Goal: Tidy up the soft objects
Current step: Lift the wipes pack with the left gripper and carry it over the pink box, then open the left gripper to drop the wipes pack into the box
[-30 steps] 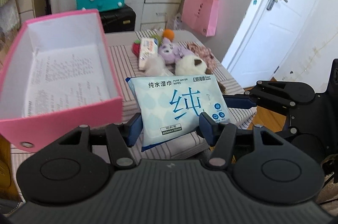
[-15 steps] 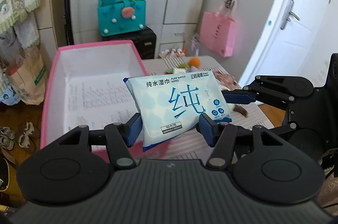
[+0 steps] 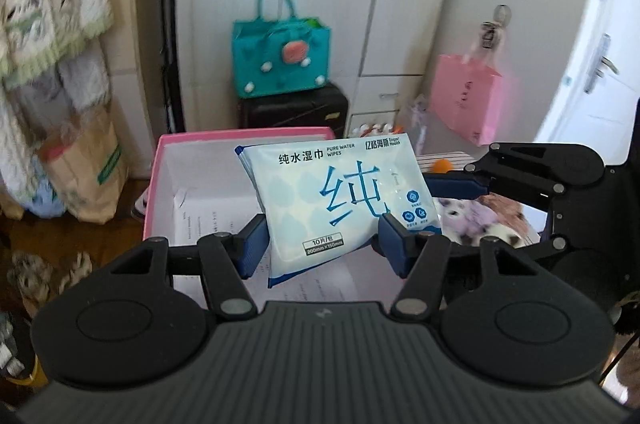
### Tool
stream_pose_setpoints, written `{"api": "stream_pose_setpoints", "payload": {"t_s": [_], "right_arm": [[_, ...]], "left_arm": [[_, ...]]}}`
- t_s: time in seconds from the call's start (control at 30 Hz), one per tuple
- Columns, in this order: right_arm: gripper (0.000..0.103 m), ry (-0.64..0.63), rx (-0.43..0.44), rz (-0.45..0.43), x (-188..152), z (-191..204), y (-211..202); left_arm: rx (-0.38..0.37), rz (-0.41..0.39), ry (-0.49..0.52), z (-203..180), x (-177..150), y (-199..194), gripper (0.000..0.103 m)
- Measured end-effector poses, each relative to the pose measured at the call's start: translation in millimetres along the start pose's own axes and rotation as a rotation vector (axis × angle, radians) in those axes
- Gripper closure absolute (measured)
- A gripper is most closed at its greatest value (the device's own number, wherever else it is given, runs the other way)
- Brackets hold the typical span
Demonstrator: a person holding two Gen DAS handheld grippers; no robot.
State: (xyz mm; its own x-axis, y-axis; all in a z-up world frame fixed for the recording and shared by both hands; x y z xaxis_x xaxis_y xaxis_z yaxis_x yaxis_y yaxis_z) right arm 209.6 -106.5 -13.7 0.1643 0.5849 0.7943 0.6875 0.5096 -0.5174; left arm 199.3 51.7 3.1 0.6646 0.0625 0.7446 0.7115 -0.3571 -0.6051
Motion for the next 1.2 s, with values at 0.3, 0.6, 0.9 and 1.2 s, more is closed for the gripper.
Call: {"api": "stream_pose_setpoints", "payload": {"t_s": [0.3, 0.6, 0.9, 1.2], "right_arm": [[0.052, 0.026, 0.114, 0.216, 8, -40, 95], [0.053, -0.019, 0.100, 0.398, 3, -31, 138], [0.051, -0.084, -0.022, 0.497, 6, -31, 153], [0.051, -0.048, 0.011, 0.408, 8, -28, 107]], "left_arm": [[0.038, 0.238, -0.201, 51, 41, 91, 0.045], [0.078, 0.371, -0.262, 66, 38, 136, 0.044], [0.093, 0.402, -0.315, 72, 42, 151, 0.042], [0.118, 0.369, -0.219, 65, 36, 129, 0.041]]}}
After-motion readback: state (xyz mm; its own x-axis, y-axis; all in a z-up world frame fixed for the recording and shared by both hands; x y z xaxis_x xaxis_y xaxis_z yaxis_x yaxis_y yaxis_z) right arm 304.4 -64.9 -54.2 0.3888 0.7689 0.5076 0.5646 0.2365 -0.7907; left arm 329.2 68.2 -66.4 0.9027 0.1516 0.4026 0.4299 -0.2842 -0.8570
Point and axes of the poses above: each gripper's, at about its wrist camera, not at the fingertips, and y roughly the way its jaws point, z to its left, x to its top, the point moved 4 cm from there along y, roughly the way its jaws point, and after that the axes turned 10 degrees about -y, right-handed, at the moved point
